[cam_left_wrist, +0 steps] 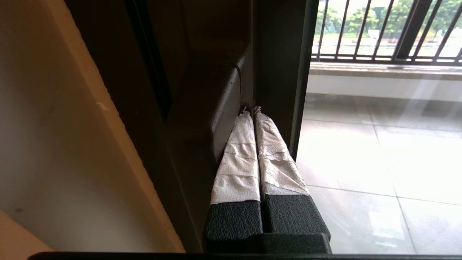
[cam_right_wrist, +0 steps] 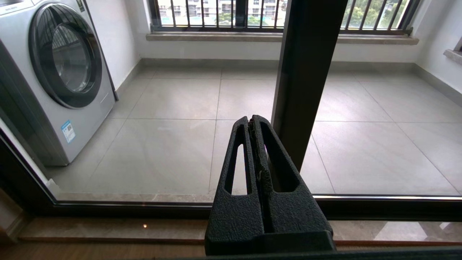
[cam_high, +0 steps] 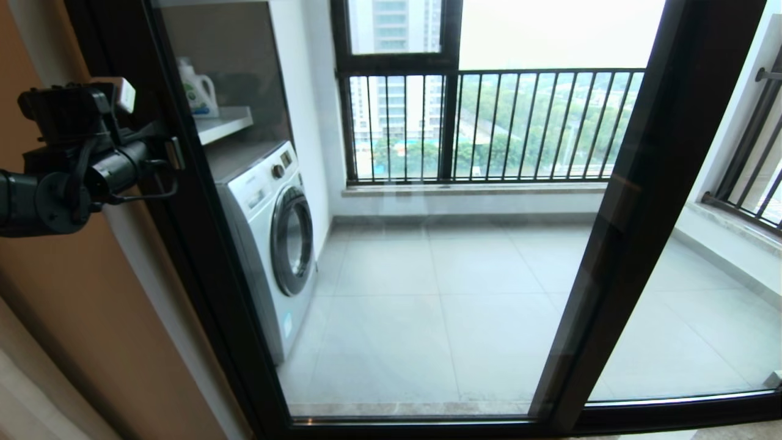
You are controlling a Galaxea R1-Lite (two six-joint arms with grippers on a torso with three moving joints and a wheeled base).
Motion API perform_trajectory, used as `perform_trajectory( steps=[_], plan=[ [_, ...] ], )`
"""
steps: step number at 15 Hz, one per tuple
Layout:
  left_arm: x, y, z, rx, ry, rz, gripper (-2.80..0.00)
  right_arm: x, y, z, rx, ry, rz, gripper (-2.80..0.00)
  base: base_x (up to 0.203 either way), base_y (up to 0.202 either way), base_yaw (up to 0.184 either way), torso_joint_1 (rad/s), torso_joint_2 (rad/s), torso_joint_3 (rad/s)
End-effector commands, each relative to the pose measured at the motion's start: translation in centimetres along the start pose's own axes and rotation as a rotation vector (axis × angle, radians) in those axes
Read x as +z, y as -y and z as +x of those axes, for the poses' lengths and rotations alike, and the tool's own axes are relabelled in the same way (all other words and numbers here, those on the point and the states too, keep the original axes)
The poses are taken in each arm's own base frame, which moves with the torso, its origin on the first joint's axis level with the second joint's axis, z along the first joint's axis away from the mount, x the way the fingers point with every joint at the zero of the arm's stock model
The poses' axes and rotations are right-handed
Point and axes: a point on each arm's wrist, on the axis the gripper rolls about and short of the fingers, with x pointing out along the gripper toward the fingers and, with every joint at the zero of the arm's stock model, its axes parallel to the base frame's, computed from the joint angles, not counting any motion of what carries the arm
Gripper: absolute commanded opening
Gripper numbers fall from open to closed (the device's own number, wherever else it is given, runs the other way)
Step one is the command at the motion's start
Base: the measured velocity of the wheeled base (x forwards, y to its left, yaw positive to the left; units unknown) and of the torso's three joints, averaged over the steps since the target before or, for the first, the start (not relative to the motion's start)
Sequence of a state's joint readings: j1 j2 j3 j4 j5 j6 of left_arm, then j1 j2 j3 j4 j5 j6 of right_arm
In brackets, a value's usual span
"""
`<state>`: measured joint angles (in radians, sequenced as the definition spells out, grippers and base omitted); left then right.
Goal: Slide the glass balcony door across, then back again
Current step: Close the slid door
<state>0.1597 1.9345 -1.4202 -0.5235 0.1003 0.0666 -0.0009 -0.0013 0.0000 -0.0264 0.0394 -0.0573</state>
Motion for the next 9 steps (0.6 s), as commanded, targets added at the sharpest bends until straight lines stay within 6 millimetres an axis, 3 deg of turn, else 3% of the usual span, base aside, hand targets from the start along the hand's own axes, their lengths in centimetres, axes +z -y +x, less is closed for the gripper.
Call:
perform_trajectory(
  steps=[1, 9],
  plan=[
    [-0.7, -1.1, 0.7, 0.024, 0.007, 0.025, -2.80, -0.3, 0.0, 0.1, 0.002, -0.014, 0.000, -2.80, 0.000, 0.000, 0.000, 0.000, 0.00, 0.000],
    [-1.3, -2.6, 1.5, 0.059, 0.034, 0.051, -2.80, -0.3, 0.0, 0.1, 0.002, -0.012, 0.000, -2.80, 0.000, 0.000, 0.000, 0.000, 0.00, 0.000]
  ],
)
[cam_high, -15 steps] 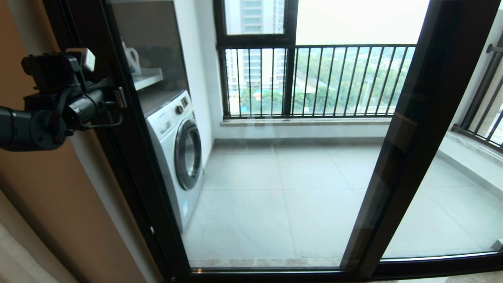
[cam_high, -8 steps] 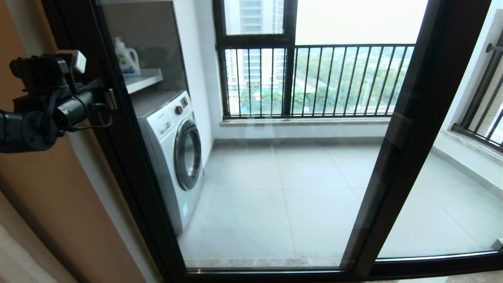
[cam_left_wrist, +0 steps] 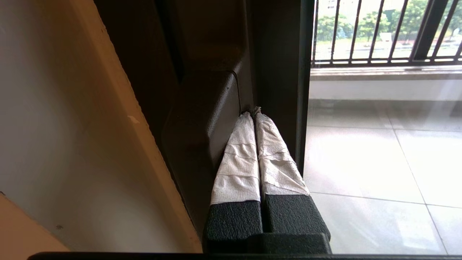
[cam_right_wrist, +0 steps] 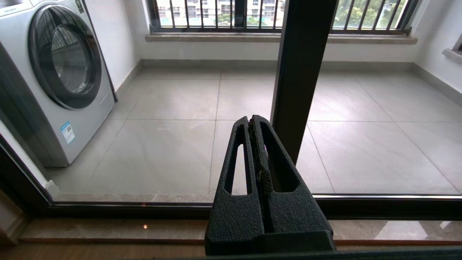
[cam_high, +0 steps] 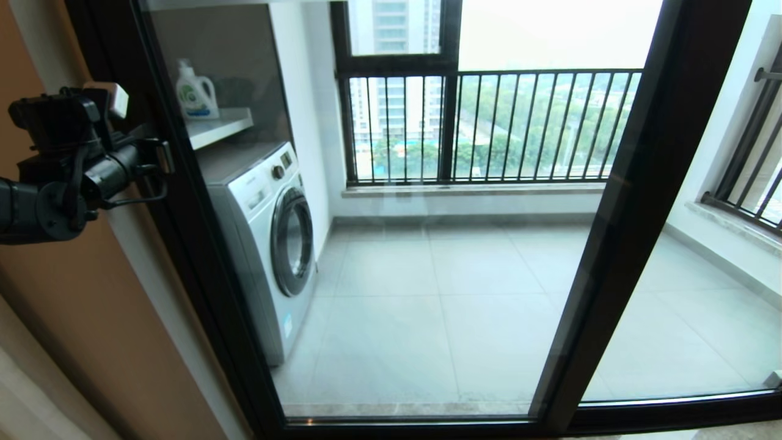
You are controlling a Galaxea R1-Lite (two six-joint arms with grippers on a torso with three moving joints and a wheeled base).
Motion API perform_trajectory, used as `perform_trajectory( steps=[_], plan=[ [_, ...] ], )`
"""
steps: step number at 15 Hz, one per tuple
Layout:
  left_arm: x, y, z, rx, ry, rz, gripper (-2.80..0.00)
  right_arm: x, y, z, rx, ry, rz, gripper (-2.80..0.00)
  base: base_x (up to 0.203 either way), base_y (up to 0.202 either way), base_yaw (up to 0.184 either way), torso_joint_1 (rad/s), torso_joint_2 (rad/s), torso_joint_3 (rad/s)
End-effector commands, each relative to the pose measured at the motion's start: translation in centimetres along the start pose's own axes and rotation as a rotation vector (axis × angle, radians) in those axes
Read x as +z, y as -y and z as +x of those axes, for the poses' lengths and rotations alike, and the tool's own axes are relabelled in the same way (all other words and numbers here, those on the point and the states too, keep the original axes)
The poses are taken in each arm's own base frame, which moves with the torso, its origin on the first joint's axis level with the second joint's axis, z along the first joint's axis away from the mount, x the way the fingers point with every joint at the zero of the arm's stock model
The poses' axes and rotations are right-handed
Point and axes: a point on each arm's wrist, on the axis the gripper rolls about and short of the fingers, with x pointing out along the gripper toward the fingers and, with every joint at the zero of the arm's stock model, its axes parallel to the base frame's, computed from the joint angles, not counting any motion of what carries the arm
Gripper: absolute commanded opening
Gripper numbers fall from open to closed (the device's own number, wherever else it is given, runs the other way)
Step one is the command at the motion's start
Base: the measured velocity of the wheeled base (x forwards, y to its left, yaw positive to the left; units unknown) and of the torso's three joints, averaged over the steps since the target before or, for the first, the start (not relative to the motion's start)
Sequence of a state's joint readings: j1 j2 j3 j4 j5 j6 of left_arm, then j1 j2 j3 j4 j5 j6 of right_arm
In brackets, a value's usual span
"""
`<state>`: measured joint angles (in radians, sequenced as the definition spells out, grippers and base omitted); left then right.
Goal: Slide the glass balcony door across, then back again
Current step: Close the slid door
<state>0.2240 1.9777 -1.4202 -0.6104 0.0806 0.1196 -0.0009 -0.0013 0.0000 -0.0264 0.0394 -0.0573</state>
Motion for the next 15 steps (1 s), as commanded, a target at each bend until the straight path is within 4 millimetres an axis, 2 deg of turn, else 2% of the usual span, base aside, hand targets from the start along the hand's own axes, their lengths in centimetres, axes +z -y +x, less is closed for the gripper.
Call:
perform_trajectory(
  steps=[1, 5, 7, 10, 12, 15],
  plan=[
    [-0.3, -0.4, 0.2, 0.014, -0.006, 0.001, -2.80, -0.3, 0.0, 0.1, 0.001, -0.011, -0.001, -2.80, 0.000, 0.000, 0.000, 0.000, 0.00, 0.000],
    [-0.2, -0.4, 0.2, 0.010, -0.002, -0.001, -2.80, -0.3, 0.0, 0.1, 0.001, -0.012, -0.001, -2.80, 0.000, 0.000, 0.000, 0.000, 0.00, 0.000],
    [1.0, -0.1, -0.5, -0.008, 0.028, -0.005, -2.80, -0.3, 0.0, 0.1, 0.002, -0.012, 0.000, -2.80, 0.000, 0.000, 0.000, 0.000, 0.00, 0.000],
    [3.2, 3.0, -2.1, -0.103, 0.078, -0.021, -2.80, -0.3, 0.0, 0.1, 0.002, -0.013, 0.000, -2.80, 0.000, 0.000, 0.000, 0.000, 0.00, 0.000],
    [3.4, 4.6, -2.8, -0.145, 0.080, -0.026, -2.80, -0.3, 0.0, 0.1, 0.002, -0.011, -0.001, -2.80, 0.000, 0.000, 0.000, 0.000, 0.00, 0.000],
    [3.4, 4.9, -3.1, -0.157, 0.076, -0.028, -2.80, -0.3, 0.0, 0.1, 0.001, -0.012, -0.001, -2.80, 0.000, 0.000, 0.000, 0.000, 0.00, 0.000]
  ],
)
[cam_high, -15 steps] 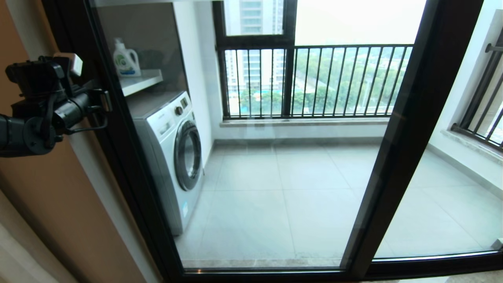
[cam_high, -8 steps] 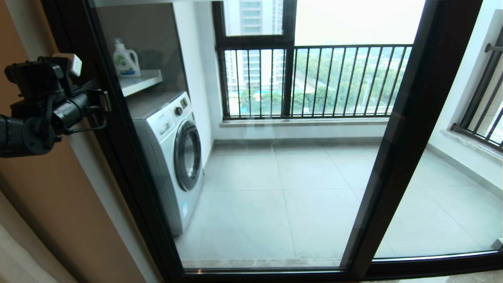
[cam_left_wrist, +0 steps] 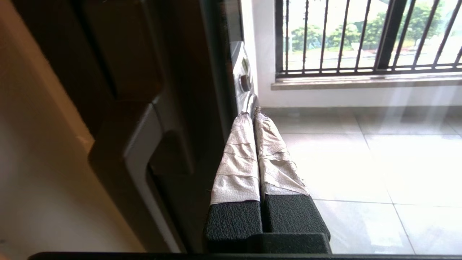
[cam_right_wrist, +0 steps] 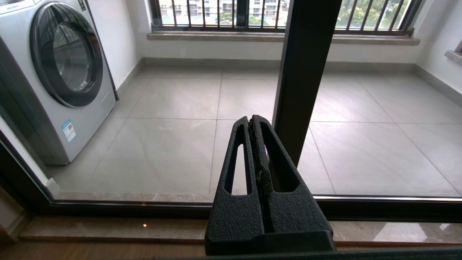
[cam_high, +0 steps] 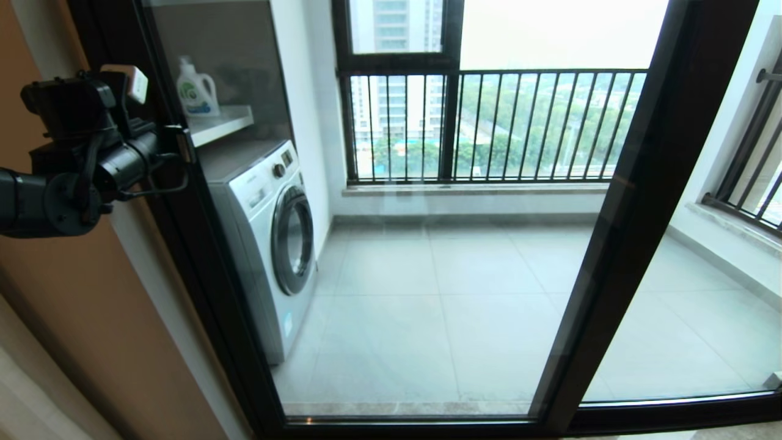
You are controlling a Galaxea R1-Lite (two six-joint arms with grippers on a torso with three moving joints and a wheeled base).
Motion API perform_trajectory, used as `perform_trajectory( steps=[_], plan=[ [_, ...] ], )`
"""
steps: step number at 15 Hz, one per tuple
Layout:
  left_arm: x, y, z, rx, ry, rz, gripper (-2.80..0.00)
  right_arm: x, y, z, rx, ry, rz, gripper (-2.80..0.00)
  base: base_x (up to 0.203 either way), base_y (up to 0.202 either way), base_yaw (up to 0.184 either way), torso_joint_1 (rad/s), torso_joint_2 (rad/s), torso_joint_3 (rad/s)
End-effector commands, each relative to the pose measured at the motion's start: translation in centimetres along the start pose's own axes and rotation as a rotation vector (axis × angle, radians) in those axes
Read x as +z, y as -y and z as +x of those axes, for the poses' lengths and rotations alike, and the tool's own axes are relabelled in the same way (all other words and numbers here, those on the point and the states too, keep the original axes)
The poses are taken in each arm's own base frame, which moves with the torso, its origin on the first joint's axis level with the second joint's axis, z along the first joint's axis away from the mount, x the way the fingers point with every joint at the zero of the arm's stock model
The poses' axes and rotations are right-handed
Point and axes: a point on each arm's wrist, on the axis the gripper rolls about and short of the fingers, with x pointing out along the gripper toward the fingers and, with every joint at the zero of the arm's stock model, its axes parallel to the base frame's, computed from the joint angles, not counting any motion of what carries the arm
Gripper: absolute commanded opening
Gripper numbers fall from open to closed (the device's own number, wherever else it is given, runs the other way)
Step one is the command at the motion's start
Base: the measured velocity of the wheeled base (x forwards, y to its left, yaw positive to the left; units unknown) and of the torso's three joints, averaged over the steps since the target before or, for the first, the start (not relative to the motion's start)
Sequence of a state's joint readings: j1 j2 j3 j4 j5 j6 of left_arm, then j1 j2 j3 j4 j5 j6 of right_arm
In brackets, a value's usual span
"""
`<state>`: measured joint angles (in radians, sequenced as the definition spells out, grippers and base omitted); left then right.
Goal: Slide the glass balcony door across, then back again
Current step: Close the slid door
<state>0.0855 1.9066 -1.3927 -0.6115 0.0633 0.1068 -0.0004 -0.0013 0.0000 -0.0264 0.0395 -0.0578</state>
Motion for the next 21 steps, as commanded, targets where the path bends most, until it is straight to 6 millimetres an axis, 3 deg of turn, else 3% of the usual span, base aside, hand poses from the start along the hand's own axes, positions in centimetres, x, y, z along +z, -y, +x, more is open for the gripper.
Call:
perform_trajectory(
  steps=[1, 3, 5, 8, 12, 18, 21],
  plan=[
    [0.7, 0.0, -0.5, -0.006, 0.016, -0.001, -2.80, -0.3, 0.0, 0.1, 0.000, -0.012, 0.000, -2.80, 0.000, 0.000, 0.000, 0.000, 0.00, 0.000],
    [0.9, -0.4, -0.8, 0.003, 0.019, -0.004, -2.80, -0.3, 0.0, 0.1, 0.001, -0.012, 0.000, -2.80, 0.000, 0.000, 0.000, 0.000, 0.00, 0.000],
    [1.5, -1.7, -2.4, 0.002, 0.022, -0.030, -2.80, -0.3, 0.0, 0.1, 0.001, -0.012, 0.000, -2.80, 0.000, 0.000, 0.000, 0.000, 0.00, 0.000],
    [1.3, -5.7, -4.9, 0.018, 0.003, -0.050, -2.80, -0.3, 0.0, 0.1, 0.000, -0.013, 0.000, -2.80, 0.000, 0.000, 0.000, 0.000, 0.00, 0.000],
    [1.0, -10.0, -6.5, 0.059, -0.005, -0.128, -2.80, -0.3, 0.0, 0.1, 0.001, -0.013, 0.000, -2.80, 0.000, 0.000, 0.000, 0.000, 0.00, 0.000],
    [-1.8, -10.7, -5.2, 0.053, -0.076, -0.143, -2.80, -0.3, 0.0, 0.1, 0.001, -0.011, 0.000, -2.80, 0.000, 0.000, 0.000, 0.000, 0.00, 0.000],
    [-1.5, -10.2, -5.8, 0.015, -0.049, -0.139, -2.80, -0.3, 0.0, 0.1, 0.001, -0.012, 0.000, -2.80, 0.000, 0.000, 0.000, 0.000, 0.00, 0.000]
  ],
)
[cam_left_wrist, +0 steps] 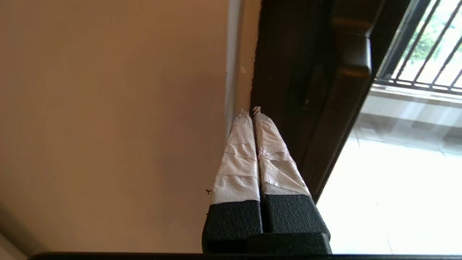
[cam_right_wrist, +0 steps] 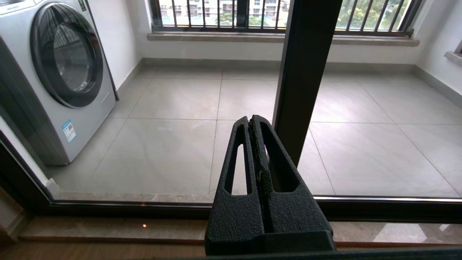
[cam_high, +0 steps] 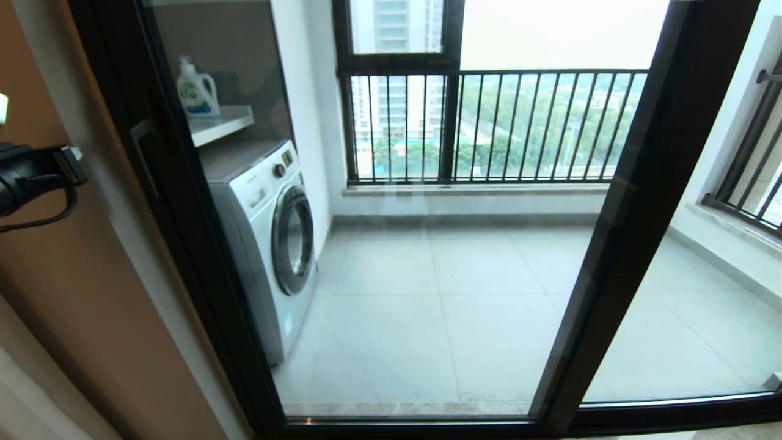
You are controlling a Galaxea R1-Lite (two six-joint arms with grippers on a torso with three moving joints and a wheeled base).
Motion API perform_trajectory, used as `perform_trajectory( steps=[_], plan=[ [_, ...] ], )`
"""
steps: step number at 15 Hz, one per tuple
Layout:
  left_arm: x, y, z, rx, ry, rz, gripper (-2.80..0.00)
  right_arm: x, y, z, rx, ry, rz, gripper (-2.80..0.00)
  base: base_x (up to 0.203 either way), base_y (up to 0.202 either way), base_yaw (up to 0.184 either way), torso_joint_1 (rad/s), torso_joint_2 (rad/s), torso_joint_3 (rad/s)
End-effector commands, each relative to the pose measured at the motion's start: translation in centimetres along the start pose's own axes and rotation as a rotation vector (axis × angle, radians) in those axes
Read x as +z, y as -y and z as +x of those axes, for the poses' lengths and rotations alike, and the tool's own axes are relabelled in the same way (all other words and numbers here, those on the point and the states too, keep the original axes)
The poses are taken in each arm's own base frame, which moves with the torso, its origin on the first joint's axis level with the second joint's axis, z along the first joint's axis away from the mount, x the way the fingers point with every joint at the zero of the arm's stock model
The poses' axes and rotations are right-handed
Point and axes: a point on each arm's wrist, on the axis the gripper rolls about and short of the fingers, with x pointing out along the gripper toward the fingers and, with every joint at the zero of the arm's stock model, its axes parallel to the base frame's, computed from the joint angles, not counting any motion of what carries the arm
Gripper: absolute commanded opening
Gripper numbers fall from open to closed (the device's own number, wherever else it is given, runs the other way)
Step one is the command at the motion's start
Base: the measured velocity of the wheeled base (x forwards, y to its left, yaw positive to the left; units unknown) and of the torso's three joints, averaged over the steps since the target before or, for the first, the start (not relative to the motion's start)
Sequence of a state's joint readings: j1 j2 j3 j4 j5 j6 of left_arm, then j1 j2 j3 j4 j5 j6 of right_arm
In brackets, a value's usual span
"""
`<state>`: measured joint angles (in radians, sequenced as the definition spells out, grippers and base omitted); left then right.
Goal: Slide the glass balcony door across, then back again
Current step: Close the slid door
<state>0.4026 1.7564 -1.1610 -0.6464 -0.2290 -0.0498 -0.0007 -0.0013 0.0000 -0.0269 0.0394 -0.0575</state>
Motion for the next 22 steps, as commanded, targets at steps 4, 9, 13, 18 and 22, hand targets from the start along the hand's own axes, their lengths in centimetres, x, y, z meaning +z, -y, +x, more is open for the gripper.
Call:
perform_trajectory(
  steps=[4, 9, 13, 18, 22],
  plan=[
    [-1.2, 1.3, -4.1, -0.223, -0.046, -0.014, -2.80, -0.3, 0.0, 0.1, 0.002, -0.013, 0.000, -2.80, 0.000, 0.000, 0.000, 0.000, 0.00, 0.000],
    [-1.4, 0.9, -2.1, -0.278, -0.049, -0.009, -2.80, -0.3, 0.0, 0.1, 0.002, -0.012, 0.000, -2.80, 0.000, 0.000, 0.000, 0.000, 0.00, 0.000],
    [-2.3, -0.4, 2.3, -0.168, -0.042, 0.059, -2.80, -0.3, 0.0, 0.1, 0.001, -0.011, 0.000, -2.80, 0.000, 0.000, 0.000, 0.000, 0.00, 0.000],
    [-3.6, 0.0, 4.0, -0.179, -0.063, 0.065, -2.80, -0.3, 0.0, 0.1, 0.002, -0.012, 0.000, -2.80, 0.000, 0.000, 0.000, 0.000, 0.00, 0.000],
    [-5.3, 1.0, 5.8, -0.208, -0.084, 0.110, -2.80, -0.3, 0.0, 0.1, 0.001, -0.013, 0.000, -2.80, 0.000, 0.000, 0.000, 0.000, 0.00, 0.000]
  ],
)
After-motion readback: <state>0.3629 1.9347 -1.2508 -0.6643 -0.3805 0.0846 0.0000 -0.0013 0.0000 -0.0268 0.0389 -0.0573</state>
